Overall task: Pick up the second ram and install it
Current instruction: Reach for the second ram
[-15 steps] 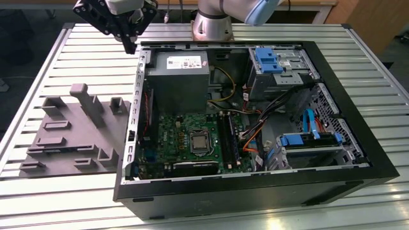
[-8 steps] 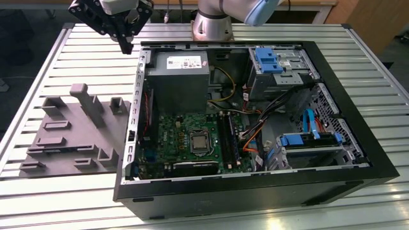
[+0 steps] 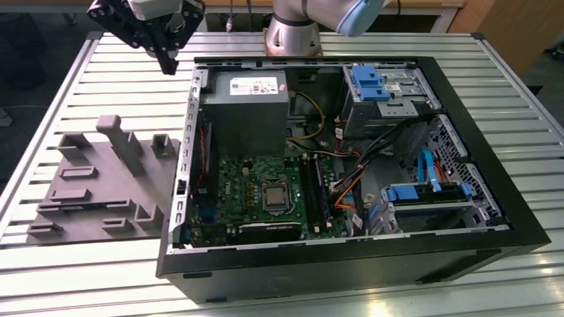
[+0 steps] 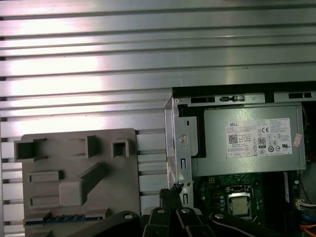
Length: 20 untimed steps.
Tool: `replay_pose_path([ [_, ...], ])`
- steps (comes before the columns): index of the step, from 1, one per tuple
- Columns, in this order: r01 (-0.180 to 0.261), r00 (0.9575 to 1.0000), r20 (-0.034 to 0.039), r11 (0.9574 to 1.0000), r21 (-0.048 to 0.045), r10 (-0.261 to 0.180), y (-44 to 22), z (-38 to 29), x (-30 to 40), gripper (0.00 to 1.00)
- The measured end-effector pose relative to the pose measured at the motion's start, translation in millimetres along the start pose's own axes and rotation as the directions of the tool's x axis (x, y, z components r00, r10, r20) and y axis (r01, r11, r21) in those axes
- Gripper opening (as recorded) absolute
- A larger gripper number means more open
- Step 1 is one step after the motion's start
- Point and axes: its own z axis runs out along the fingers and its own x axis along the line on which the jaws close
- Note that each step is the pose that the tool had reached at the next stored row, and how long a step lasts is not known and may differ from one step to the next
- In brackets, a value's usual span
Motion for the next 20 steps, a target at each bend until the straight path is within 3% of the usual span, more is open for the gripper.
replay_pose_path([
  [20, 0.0, 1.0, 0.0, 1.0, 0.0, 0.0, -1.4, -0.5, 19.5, 0.11],
])
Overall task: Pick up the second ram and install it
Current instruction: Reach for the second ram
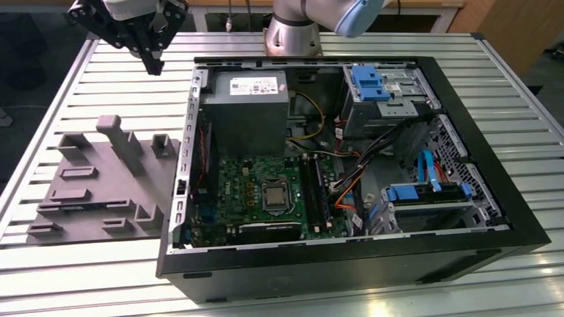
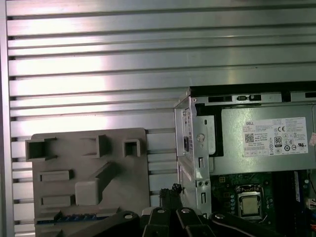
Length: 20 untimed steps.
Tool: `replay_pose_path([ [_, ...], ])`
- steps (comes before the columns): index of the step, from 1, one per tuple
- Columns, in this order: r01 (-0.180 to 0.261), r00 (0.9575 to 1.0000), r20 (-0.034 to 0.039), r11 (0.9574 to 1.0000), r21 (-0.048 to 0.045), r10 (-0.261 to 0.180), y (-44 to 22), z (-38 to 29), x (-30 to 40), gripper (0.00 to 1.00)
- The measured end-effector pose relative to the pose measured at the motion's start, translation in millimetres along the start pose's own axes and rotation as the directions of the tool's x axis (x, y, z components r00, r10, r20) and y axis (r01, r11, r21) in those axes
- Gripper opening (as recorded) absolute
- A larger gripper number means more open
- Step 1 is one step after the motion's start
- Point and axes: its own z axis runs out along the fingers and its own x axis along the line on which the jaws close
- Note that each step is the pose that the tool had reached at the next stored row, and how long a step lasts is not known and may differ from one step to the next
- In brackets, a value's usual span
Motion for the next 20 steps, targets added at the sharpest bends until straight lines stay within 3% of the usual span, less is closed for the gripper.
replay_pose_path([
  [20, 0.0, 1.0, 0.0001, 1.0, 0.0, 0.0, -1.5, -0.5, 19.4, 0.11],
])
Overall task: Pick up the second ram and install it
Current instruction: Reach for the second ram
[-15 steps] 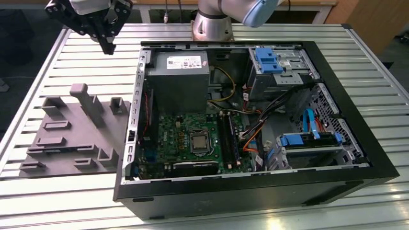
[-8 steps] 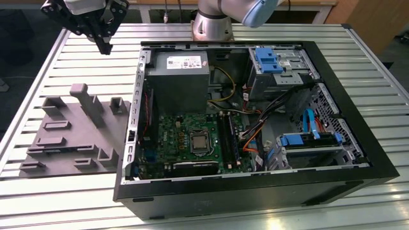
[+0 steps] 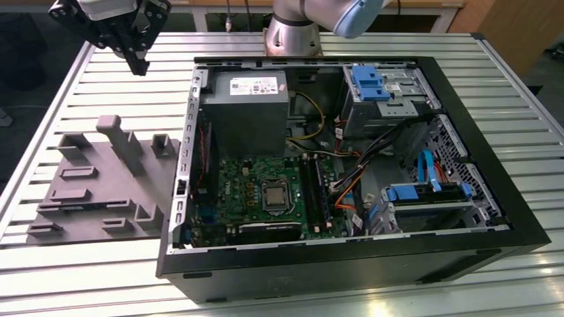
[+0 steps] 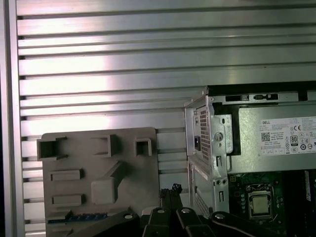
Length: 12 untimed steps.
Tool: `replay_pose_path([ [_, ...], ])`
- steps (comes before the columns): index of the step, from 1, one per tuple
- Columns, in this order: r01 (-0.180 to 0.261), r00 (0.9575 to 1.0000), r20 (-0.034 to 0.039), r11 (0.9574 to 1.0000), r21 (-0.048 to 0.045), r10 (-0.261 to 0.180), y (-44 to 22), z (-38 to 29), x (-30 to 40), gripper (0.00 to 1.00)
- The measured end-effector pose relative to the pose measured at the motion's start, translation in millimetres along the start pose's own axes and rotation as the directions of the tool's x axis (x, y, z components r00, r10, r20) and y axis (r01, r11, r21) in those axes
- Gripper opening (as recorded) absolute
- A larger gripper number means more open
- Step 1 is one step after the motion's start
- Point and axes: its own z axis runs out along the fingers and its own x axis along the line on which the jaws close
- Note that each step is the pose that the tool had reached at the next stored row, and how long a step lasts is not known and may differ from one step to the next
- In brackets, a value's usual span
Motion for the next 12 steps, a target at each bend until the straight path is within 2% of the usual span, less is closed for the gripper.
replay_pose_path([
  [12, 0.0, 1.0, 0.0, 1.0, 0.0, 0.0, -0.8, -0.3, 11.0, 0.11],
])
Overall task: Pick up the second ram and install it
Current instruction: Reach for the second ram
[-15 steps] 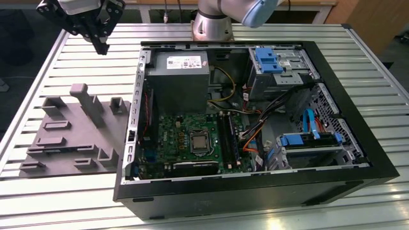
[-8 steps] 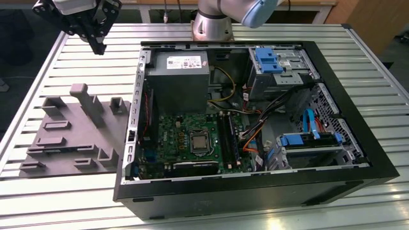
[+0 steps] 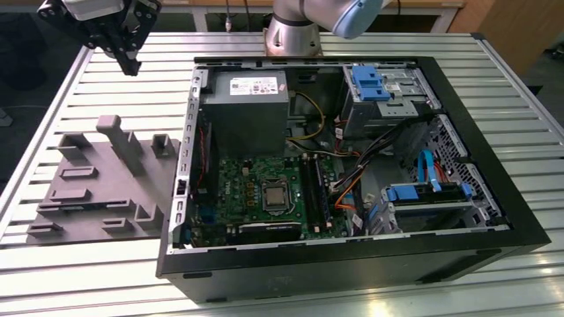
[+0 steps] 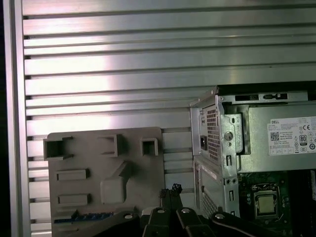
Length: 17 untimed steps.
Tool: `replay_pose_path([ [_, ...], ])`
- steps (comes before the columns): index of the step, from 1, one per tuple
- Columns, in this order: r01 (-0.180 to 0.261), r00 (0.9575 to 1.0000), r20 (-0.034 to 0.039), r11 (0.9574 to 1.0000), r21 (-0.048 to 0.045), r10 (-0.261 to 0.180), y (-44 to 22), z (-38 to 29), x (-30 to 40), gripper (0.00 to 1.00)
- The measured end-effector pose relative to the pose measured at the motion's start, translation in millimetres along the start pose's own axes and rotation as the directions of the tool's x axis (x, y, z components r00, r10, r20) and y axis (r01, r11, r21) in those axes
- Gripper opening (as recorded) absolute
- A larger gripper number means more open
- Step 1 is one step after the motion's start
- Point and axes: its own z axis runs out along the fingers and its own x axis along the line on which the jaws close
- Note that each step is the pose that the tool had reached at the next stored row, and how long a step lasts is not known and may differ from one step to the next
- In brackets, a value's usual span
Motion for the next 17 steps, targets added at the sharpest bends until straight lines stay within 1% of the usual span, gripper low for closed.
replay_pose_path([
  [17, 0.0, 1.0, 0.0, 1.0, 0.0, 0.0, -1.0, -0.4, 14.1, 0.11],
])
